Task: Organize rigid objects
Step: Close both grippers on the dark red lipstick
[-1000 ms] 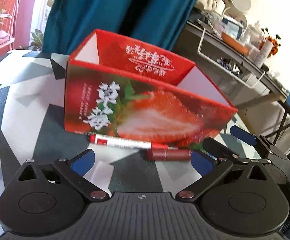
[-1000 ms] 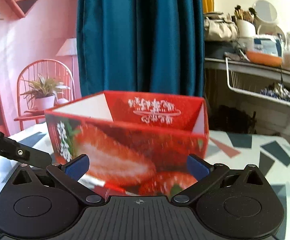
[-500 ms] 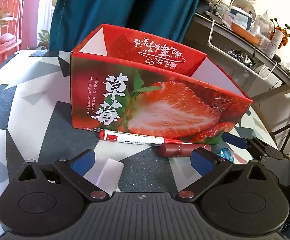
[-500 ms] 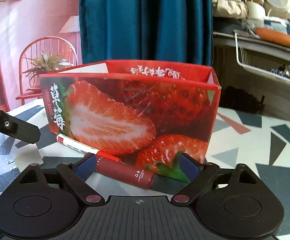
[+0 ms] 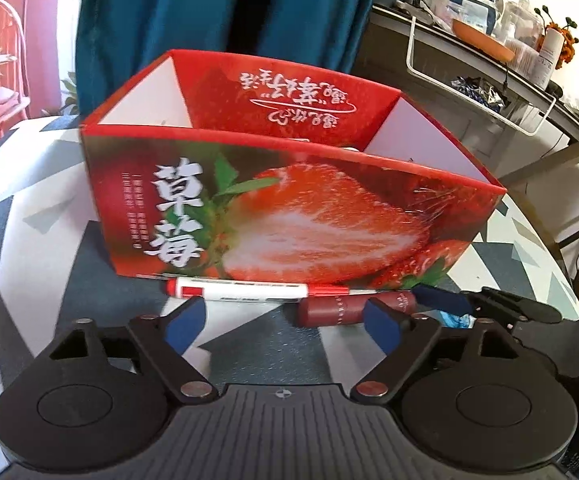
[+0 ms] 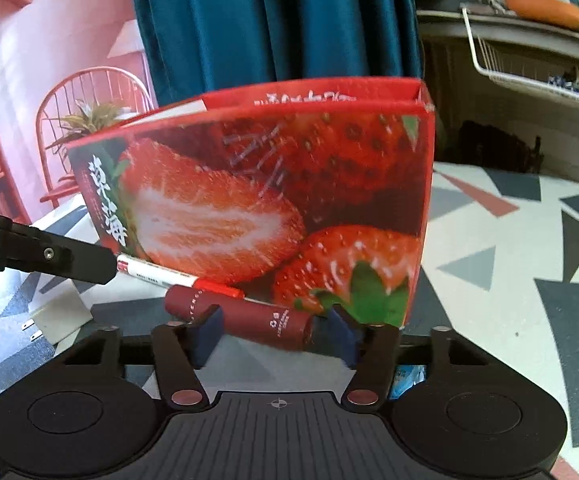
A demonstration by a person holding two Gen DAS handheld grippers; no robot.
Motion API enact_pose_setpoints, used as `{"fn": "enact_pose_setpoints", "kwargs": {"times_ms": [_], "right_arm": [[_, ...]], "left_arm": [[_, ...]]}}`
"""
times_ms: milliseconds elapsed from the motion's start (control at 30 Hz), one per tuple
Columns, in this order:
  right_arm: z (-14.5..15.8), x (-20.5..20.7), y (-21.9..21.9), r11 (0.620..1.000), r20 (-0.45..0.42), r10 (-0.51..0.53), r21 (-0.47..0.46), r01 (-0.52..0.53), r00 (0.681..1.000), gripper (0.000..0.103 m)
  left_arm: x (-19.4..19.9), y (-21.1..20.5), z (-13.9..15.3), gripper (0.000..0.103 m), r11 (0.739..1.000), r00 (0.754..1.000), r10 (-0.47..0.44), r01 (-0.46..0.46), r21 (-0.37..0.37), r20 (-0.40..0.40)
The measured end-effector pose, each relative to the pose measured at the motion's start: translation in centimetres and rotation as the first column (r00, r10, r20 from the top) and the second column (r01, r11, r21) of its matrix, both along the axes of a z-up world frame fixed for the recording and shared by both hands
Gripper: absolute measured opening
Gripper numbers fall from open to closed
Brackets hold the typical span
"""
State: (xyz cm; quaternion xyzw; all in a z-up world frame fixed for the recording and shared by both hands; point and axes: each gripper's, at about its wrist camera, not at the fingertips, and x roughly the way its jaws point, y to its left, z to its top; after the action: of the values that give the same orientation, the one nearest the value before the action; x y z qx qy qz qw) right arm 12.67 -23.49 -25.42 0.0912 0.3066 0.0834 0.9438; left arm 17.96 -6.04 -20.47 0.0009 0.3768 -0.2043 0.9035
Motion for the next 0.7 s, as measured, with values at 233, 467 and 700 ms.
{"fn": "enact_pose_setpoints", "kwargs": {"times_ms": [233,467,700], "right_arm": [[-0.1,-0.1,-0.1,1.0,0.004,0.001,0.009,-0.001,1.0,0.041],[-0.1,0.0,0.1,1.0,-0.001,0.006,0.003,-0.006,1.0,0.039],[-0.2,0.1,0.1,1.0,0.001,0.022,0.009,-0.022,1.0,0.039]], "left_arm": [[0.4,-1.5,-0.7,0.067,0.999,0.999,-0.041,0.04,-0.026,-0.025],[1.6,-1.9,-2.6,0.059,0.998,0.998,-0.007,0.003,-0.063,-0.069],[2.4,-2.8,-3.6,0.047,0.997,0.995,-0.023,0.016,-0.07,-0.102]]}}
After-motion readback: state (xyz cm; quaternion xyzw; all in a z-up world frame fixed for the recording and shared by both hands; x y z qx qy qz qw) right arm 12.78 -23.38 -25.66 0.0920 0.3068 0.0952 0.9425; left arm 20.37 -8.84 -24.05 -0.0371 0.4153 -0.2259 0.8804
